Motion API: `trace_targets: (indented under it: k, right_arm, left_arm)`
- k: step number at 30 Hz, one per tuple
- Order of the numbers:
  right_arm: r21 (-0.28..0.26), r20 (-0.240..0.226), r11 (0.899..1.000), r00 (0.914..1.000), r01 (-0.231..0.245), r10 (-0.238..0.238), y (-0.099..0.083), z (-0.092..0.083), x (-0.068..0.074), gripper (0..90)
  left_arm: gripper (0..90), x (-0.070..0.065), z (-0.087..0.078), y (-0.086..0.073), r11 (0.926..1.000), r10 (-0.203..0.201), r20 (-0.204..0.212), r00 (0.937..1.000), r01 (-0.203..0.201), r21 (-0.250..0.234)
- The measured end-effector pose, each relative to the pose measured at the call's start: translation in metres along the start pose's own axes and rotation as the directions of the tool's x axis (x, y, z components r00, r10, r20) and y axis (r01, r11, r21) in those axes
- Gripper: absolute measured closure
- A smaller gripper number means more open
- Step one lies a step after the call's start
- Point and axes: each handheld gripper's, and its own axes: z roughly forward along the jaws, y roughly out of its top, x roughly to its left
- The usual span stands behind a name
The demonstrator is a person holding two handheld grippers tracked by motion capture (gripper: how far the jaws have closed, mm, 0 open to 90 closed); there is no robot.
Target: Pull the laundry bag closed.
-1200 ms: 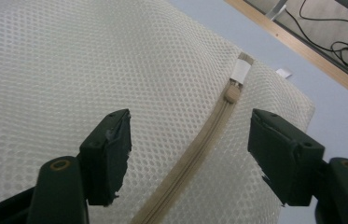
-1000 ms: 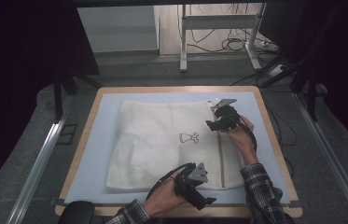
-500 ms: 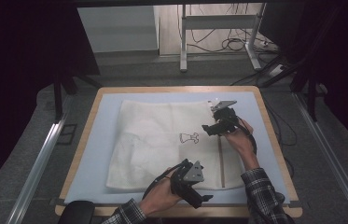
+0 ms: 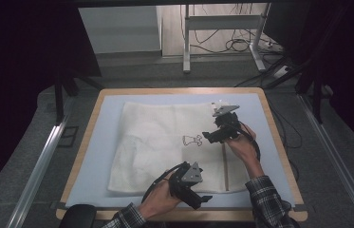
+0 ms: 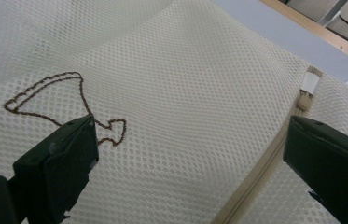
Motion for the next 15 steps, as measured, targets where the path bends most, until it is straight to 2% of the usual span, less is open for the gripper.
trace_targets:
  k: [4,9,15]
  right_arm:
    - [0.0,-0.001,1.0,0.9998,-0.019,0.019,-0.001,-0.003,0.002,1.4]
    - [0.009,0.01,1.0,0.9998,-0.017,0.017,-0.006,-0.006,0.006,1.3]
    - [-0.012,-0.003,1.0,0.9999,-0.011,0.011,-0.009,-0.013,0.012,0.7]
  left_arm:
    - [11.2,-0.001,-0.002,0.0,1.0,0.001,-0.011,0.9999,-0.001,0.004]
    - [6.4,0.001,-0.003,-0.002,0.9991,0.043,-0.025,0.9987,-0.043,-0.005]
    - [4.5,0.007,-0.004,-0.01,0.9996,0.02,-0.012,0.9997,-0.02,-0.019]
